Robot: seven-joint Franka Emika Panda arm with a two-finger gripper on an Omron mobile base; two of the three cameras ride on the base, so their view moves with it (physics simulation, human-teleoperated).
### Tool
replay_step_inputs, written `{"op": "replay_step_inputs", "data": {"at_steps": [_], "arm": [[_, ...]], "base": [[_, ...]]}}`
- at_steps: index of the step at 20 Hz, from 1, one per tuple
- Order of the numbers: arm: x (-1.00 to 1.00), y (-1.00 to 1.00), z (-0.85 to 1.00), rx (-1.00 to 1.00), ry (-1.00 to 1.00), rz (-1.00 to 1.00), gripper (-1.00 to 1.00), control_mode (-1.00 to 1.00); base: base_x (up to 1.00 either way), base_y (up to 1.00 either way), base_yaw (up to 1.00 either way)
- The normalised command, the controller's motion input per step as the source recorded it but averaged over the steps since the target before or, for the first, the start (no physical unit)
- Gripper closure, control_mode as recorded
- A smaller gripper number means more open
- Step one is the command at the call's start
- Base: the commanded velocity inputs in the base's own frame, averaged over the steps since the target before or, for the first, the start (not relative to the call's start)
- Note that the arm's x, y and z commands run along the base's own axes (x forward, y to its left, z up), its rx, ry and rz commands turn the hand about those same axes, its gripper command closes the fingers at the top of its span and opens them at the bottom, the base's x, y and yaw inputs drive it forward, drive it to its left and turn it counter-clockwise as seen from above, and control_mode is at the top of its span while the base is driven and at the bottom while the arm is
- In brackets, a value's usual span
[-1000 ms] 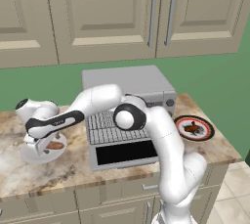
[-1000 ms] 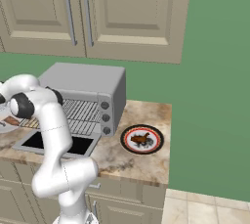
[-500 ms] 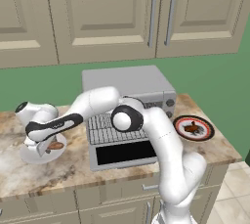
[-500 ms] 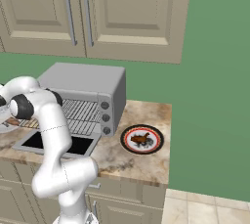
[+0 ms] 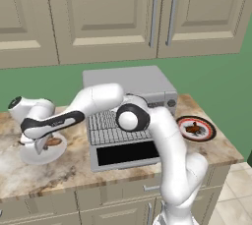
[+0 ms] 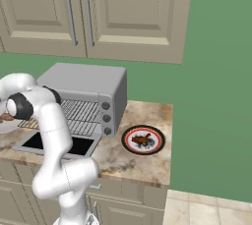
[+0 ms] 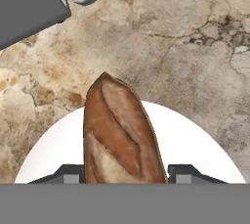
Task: Open the toaster oven door. Place the baguette on the top rack in the toaster oven and place the chicken drumstick on the bottom rack.
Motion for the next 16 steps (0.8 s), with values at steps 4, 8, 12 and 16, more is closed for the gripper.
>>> {"op": "replay_step_inputs", "data": {"at_steps": [4,8,12,16], "arm": [[-0.61,-0.18,0.9,0.0,-0.13,0.17,1.0,-1.0],[-0.72,-0.59,0.65,0.0,-0.17,0.17,1.0,-1.0],[-0.5,-0.83,0.79,0.0,-0.17,0.16,1.0,-1.0],[-0.21,-0.81,0.59,0.0,-0.03,0.12,1.0,-1.0]], "base": [[0.0,0.0,0.0],[0.0,0.0,0.0],[0.0,0.0,0.0],[0.0,0.0,0.0]]}}
